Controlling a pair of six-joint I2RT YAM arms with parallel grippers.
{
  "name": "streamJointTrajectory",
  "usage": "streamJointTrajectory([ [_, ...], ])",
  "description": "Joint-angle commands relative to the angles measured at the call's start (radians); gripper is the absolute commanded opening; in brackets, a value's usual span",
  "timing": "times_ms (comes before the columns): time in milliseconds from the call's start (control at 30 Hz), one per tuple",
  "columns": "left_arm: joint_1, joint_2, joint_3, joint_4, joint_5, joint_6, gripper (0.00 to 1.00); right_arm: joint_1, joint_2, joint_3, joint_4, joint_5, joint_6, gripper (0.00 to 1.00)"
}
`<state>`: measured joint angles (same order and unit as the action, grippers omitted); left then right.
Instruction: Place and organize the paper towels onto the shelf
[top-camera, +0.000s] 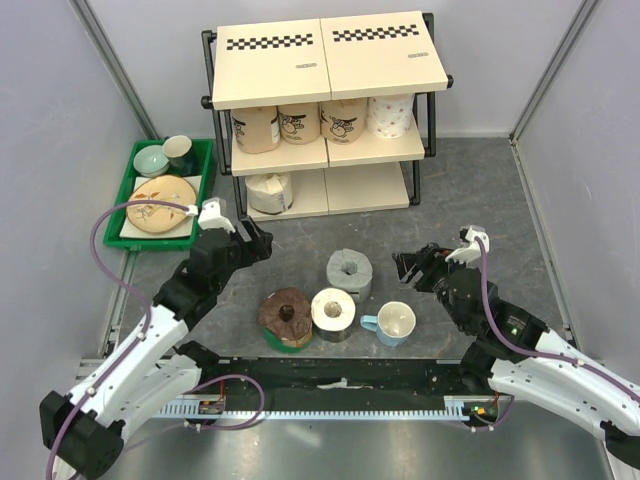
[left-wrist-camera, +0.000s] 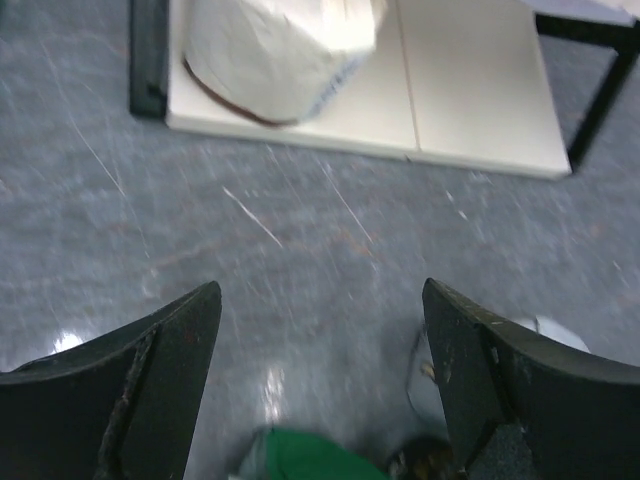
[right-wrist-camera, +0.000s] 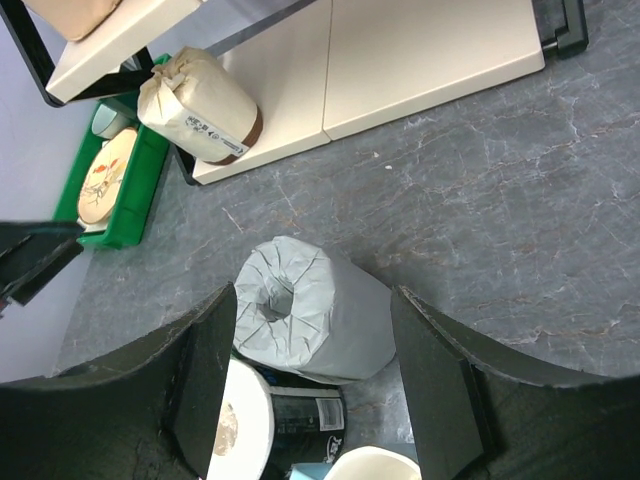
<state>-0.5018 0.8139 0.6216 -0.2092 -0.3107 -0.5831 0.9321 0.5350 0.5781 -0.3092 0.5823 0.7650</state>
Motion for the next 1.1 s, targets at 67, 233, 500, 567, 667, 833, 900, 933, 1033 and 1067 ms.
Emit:
streamJointTrajectory([
  [67,-0.004,-0.076,0.069,-0.35,0.189,-0.09,0.89,0.004,0.002,-0.006,0.013,0.004,0.03,0.71],
  [233,-0.004,-0.072,0.128,-0.539,0.332,-0.121,0.89,0.004,0.006,-0.012,0.016,0.002,0.04,0.71],
  [500,-0.004,-0.159,0.201,-0.726,0.36,-0.144,0.88,0.005,0.0,-0.015,0.004,-0.004,0.053,0.71],
  [567,-0.004,-0.16,0.201,-0.746,0.424,-0.123,0.88,0.004,0.0,-0.017,0.001,-0.004,0.056,0.71],
  [667,-0.007,-0.18,0.198,-0.774,0.476,-0.106,0.87,0.004,0.0,-0.024,0.002,-0.004,0.068,0.71],
  [833,-0.012,-0.183,0.188,-0.817,0.463,-0.072,0.87,0.007,0.003,-0.029,0.001,-0.01,0.083,0.72],
  [900,-0.014,-0.176,0.178,-0.815,0.464,-0.067,0.87,0.005,0.006,-0.03,0.002,-0.012,0.088,0.72],
  [933,-0.014,-0.176,0.173,-0.812,0.464,-0.067,0.87,0.005,0.005,-0.03,0.002,-0.01,0.088,0.71],
  [1033,-0.02,-0.17,0.152,-0.79,0.466,-0.064,0.87,0.004,0.003,-0.03,0.002,-0.013,0.092,0.71],
  [1067,-0.021,-0.165,0.145,-0.782,0.467,-0.061,0.87,0.005,0.003,-0.032,0.002,-0.013,0.092,0.72],
])
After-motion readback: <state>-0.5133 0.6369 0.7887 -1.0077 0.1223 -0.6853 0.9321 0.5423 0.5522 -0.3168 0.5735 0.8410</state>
